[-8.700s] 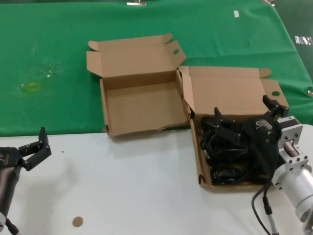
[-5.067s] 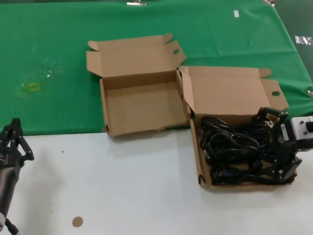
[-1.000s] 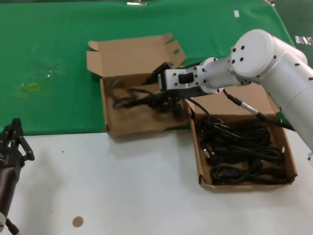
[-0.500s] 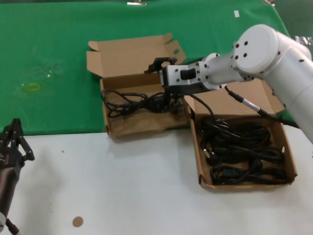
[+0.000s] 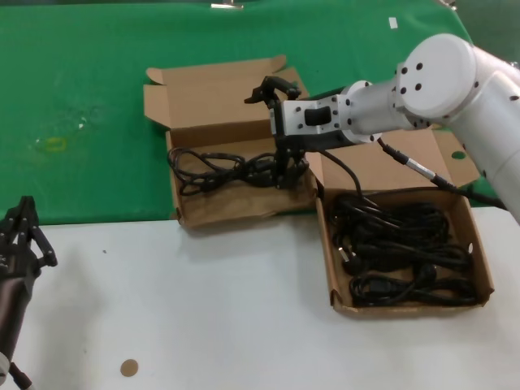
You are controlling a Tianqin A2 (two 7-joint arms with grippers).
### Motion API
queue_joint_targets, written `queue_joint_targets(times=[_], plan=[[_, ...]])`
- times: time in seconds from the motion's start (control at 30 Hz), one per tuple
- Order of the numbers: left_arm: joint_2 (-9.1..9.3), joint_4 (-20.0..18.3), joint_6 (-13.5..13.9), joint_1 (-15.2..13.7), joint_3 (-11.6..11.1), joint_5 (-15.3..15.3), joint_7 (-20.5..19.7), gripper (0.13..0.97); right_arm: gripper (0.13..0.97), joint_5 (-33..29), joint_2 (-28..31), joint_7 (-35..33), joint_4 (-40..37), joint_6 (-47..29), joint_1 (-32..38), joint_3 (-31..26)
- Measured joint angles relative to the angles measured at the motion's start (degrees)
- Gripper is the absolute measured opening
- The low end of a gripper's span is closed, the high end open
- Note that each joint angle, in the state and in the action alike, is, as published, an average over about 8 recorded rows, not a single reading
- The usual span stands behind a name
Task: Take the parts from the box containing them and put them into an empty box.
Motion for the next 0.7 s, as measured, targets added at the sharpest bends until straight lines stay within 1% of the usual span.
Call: queue_joint_targets(times=[0.27,0.4,0.57,0.7], plan=[[0.0,0.0,0.0,0.0,0.0,0.0,0.0,0.172,0.883,1.23,0.09,0.47,1.71,1.82,-2.41,1.26],[0.0,0.0,0.0,0.0,0.0,0.0,0.0,0.183,0.911,2.65,0.18,1.01,3.67,3.92,-5.22,2.73],[0.0,0.0,0.0,0.0,0.0,0.0,0.0,0.248,0.956,4.77,0.32,1.82,6.6,7.06,-9.34,4.88],[0.0,0.0,0.0,0.0,0.0,-0.01,0.0,0.309,0.96,6.52,0.44,2.49,9.04,9.64,-12.79,6.68]])
